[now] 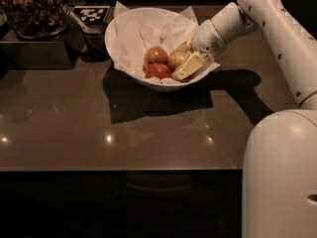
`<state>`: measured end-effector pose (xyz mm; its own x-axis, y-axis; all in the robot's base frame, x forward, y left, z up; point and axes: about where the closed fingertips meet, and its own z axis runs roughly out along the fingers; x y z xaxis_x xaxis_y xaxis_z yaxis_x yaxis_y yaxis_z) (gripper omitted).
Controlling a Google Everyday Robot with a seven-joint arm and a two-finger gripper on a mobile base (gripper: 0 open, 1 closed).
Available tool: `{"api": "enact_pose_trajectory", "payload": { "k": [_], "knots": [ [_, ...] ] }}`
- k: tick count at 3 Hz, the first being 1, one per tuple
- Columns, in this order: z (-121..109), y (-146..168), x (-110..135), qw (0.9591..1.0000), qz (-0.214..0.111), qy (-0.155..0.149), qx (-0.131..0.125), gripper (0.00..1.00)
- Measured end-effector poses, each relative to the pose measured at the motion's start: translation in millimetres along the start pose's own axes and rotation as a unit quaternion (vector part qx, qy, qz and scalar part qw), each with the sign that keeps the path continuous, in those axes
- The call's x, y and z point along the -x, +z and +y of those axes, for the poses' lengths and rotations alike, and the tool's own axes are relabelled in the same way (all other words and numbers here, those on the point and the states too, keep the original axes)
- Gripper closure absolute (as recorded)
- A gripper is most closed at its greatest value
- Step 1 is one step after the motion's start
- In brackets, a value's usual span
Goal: Pick apple from white bowl
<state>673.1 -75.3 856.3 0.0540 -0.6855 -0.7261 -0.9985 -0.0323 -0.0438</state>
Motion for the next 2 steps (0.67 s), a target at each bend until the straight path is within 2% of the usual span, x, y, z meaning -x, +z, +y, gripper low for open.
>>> {"api": "enact_pose_trajectory", "payload": {
  "k": [1, 2],
  "knots": [
    [1.5, -4.2, 1.5, 0.9998, -0.016, 0.012, -0.001, 1.0],
    [7.0, -28.1, 26.9, 0.9984, -0.056, 0.002, -0.008, 1.0]
  ]
}}
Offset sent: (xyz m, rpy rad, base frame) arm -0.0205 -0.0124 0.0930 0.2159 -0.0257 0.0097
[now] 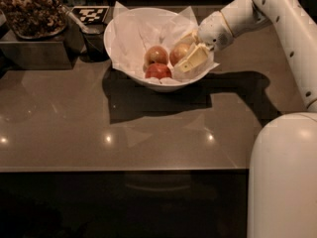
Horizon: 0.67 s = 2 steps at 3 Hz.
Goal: Pick apple from white bowl
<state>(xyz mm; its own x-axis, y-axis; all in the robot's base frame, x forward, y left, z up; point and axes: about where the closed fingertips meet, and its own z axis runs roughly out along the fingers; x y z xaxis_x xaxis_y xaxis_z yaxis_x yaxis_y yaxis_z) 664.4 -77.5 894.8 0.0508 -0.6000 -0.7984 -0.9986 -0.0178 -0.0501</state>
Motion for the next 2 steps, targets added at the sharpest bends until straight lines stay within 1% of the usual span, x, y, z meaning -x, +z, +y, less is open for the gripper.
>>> {"api": "enact_pose_trajectory", "payload": {
  "k": [1, 2],
  "knots": [
    [7.2, -27.0, 41.3, 0.9985, -0.043, -0.032, -0.013, 1.0],
    [13.1, -46.9, 70.7, 0.996, -0.064, -0.057, -0.026, 1.0]
  ]
}}
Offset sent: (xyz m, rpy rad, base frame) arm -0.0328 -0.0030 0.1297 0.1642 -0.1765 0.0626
